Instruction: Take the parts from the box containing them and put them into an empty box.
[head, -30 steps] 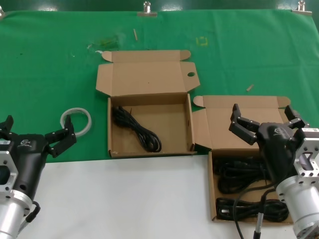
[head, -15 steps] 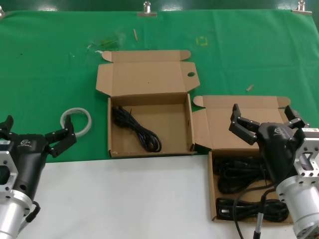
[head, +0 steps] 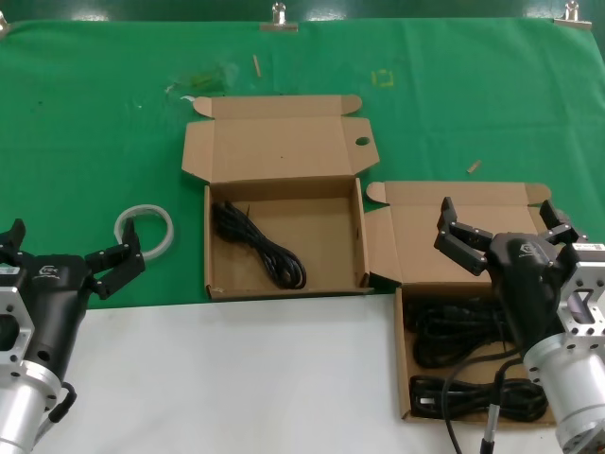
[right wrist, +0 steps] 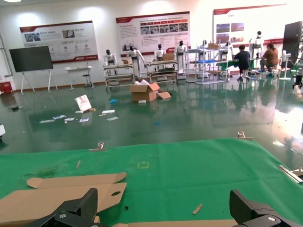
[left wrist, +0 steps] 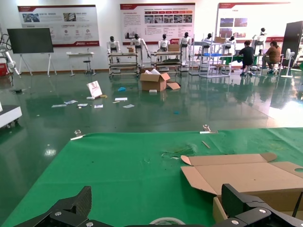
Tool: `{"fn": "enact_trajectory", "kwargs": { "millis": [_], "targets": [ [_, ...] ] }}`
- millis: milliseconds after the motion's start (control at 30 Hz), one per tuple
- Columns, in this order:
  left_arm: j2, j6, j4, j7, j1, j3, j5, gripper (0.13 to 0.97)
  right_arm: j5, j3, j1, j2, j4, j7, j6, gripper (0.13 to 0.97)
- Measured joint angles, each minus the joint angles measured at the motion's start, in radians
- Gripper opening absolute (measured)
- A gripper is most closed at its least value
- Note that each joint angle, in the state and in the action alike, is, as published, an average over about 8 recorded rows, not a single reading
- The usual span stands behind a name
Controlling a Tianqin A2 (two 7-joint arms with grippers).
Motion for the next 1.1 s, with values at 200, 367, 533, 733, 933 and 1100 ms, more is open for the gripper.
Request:
{"fn": "enact_trajectory", "kwargs": {
  "millis": [200,367,533,733,933,1100],
  "targets": [
    [0.0,0.0,0.0,0.0,0.0,0.0,0.0,0.966,0.0,0.0,0.0,0.0,0.0,0.0,0.0,0.966],
    [0.0,0.0,0.0,0.0,0.0,0.0,0.0,0.966,0.0,0.0,0.0,0.0,0.0,0.0,0.0,0.966],
    [0.0,0.0,0.0,0.0,0.0,0.0,0.0,0.966,0.0,0.0,0.0,0.0,0.0,0.0,0.0,0.966],
    [0.0,0.0,0.0,0.0,0.0,0.0,0.0,0.966,0.0,0.0,0.0,0.0,0.0,0.0,0.0,0.966],
    [0.0,0.0,0.0,0.0,0.0,0.0,0.0,0.966,0.0,0.0,0.0,0.0,0.0,0.0,0.0,0.966],
    [0.0,0.0,0.0,0.0,0.0,0.0,0.0,0.966,0.0,0.0,0.0,0.0,0.0,0.0,0.0,0.966]
  ]
}}
